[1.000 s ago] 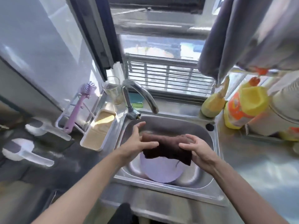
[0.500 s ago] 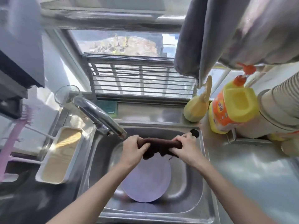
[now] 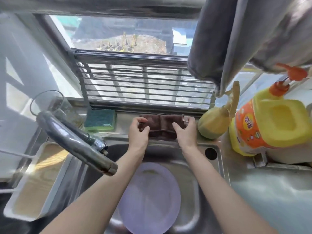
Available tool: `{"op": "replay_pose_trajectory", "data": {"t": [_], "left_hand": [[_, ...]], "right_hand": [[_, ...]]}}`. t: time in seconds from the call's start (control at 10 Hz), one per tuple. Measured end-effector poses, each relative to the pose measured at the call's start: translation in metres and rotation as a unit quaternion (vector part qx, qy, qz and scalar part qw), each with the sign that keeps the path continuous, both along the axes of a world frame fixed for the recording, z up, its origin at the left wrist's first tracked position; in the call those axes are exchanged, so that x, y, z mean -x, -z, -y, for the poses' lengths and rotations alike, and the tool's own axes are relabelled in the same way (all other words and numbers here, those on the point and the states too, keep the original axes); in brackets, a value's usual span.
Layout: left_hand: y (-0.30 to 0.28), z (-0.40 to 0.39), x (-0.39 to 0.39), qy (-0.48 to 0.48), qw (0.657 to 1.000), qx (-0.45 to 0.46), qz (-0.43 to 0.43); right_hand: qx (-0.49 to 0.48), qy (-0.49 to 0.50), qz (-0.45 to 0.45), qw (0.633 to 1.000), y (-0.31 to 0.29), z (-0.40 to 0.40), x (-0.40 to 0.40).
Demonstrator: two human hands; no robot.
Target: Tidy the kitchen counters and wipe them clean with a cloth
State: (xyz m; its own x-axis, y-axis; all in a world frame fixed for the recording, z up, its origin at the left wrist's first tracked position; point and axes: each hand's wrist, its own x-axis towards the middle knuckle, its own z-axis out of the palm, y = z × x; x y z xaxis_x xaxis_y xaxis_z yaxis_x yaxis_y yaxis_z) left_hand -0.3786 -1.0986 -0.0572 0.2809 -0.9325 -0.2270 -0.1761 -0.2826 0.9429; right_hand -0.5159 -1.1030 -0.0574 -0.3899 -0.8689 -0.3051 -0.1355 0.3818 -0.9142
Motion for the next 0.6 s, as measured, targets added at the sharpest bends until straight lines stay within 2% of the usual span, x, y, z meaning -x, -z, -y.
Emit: {"op": "replay_pose_trajectory", "data": {"t": [0.2, 0.3, 0.4, 0.5, 0.6], "left_hand": [[0.025, 0.017, -0.007, 0.06, 0.989, -0.009, 0.136], [0.031, 0.02, -0.008, 0.078, 0.967, -0.028, 0.241], [0.028, 0.017, -0.009, 0.091, 0.925, -0.057, 0.364], [0.026, 0.009, -0.014, 0.147, 0.904, -0.091, 0.39], [0.023, -0.016, -0.023, 0.206, 0.9, -0.099, 0.37]], "right_hand": [[-0.002, -0.025, -0.146, 0.989, 0.024, 0.017, 0.002], [-0.016, -0.031, -0.227, 0.973, 0.031, 0.019, -0.002], [-0.055, -0.046, -0.319, 0.945, 0.031, 0.019, -0.007], [-0.073, -0.061, -0.348, 0.933, 0.024, 0.018, -0.008], [-0.062, -0.08, -0.287, 0.953, 0.023, 0.003, -0.004]]}}
